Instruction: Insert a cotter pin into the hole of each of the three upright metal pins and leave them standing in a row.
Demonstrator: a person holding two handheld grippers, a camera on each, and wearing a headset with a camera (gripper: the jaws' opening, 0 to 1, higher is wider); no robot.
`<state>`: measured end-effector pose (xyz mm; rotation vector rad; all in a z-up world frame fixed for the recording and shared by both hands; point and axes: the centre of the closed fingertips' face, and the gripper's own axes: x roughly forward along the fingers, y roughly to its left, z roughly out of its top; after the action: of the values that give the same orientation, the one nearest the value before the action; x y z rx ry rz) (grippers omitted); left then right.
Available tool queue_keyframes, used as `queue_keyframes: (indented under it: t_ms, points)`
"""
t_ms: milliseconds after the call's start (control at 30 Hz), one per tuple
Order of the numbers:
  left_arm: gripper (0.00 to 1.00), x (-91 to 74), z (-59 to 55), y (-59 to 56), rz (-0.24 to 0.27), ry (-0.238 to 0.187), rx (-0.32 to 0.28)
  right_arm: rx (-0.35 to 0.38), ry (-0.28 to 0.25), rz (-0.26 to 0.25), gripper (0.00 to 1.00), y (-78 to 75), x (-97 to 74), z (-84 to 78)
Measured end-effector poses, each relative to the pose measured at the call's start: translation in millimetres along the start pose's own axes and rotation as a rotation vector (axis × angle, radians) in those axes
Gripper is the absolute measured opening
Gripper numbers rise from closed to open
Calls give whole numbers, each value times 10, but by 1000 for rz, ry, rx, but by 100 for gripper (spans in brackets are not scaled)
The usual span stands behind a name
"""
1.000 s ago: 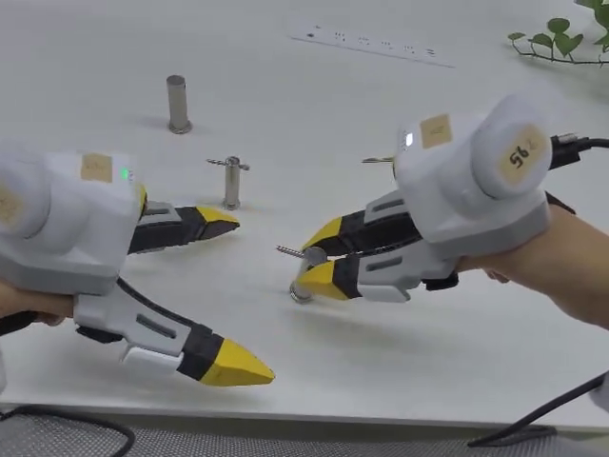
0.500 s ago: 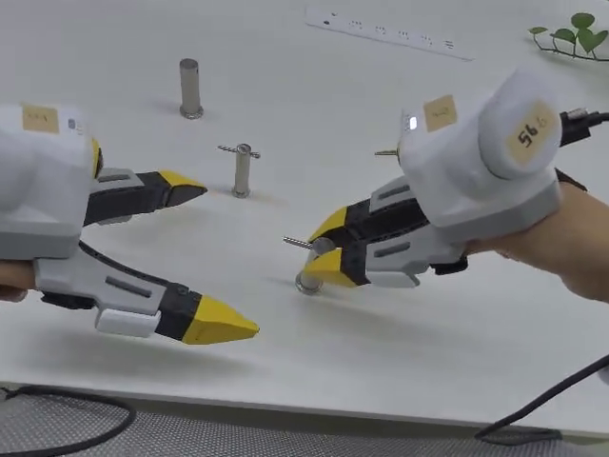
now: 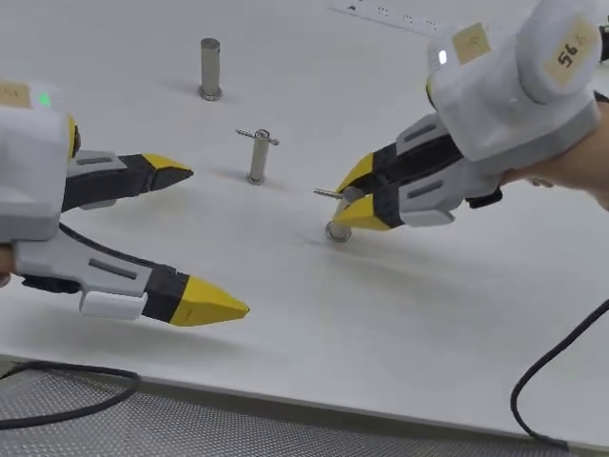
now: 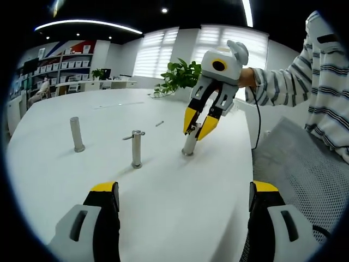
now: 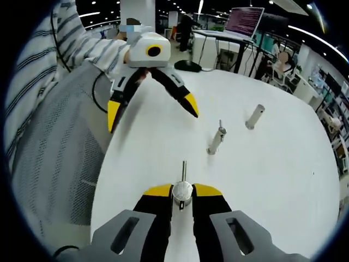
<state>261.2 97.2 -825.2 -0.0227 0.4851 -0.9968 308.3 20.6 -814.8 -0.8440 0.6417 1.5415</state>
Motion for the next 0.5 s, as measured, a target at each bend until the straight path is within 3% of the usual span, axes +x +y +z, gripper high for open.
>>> queue_keyframes:
  t_ms: [67,233,500]
  points:
    - [100,-21,24,5,10,-10,-3,-33,-4,4,14,-81,-19,-2]
    - [100,-81,80,34,33,-28,-11,-13,-29,9,14,-218,-20,-9]
    - [99,-157,131,90,69,-24,-4,-6,-6,20,14,-338,33,-124]
